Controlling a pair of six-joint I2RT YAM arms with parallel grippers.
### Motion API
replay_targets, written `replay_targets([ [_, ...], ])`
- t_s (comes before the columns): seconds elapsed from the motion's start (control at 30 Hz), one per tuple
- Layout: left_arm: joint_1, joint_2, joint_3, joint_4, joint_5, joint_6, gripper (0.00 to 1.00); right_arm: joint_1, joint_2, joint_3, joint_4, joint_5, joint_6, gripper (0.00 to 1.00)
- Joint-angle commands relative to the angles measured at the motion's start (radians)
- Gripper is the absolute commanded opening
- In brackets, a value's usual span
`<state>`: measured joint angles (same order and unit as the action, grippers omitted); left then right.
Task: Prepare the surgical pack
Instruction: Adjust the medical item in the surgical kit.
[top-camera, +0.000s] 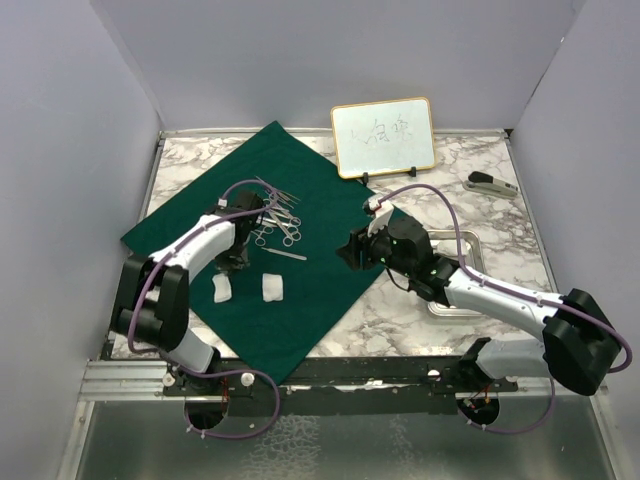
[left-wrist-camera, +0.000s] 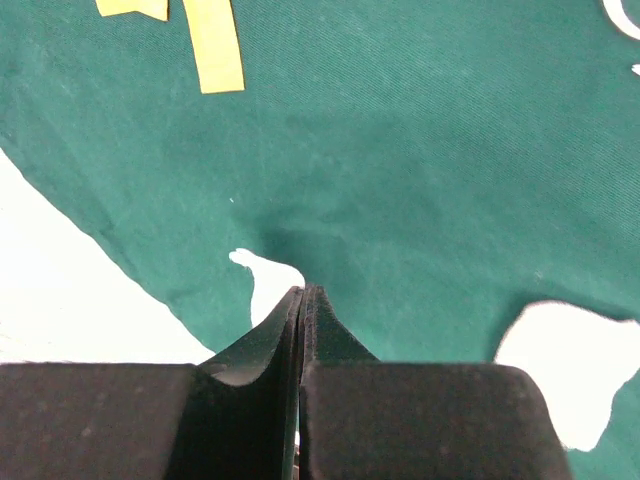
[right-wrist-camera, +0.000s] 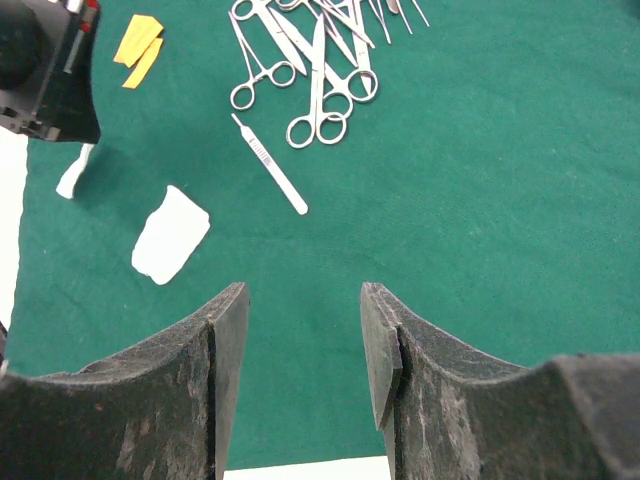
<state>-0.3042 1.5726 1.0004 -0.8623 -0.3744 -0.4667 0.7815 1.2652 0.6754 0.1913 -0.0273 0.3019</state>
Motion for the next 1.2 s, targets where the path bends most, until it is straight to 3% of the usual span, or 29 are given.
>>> replay_targets([
  [0.0,-0.082,-0.117,0.030,-0.090,0.033,-0.102,0.00,-0.005,0.007,-0.004,0.038,0.003,-0.009,0.49],
  [0.27,-0.257,-0.133,0.014,-0.168,0.047,-0.269,0.00,-0.005,0.014,-0.006,0.041,-0.001,-0.007,0.49],
  [0.7,-0.346,-0.046,0.113,-0.171,0.001,-0.327,0.00,-0.006,0.020,-0.010,0.047,-0.005,-0.004,0.48],
  [1.17,-0.366,0.073,0.207,-0.205,-0.082,-0.292,0.00,-0.011,-0.001,-0.016,0.040,0.004,-0.005,0.49],
])
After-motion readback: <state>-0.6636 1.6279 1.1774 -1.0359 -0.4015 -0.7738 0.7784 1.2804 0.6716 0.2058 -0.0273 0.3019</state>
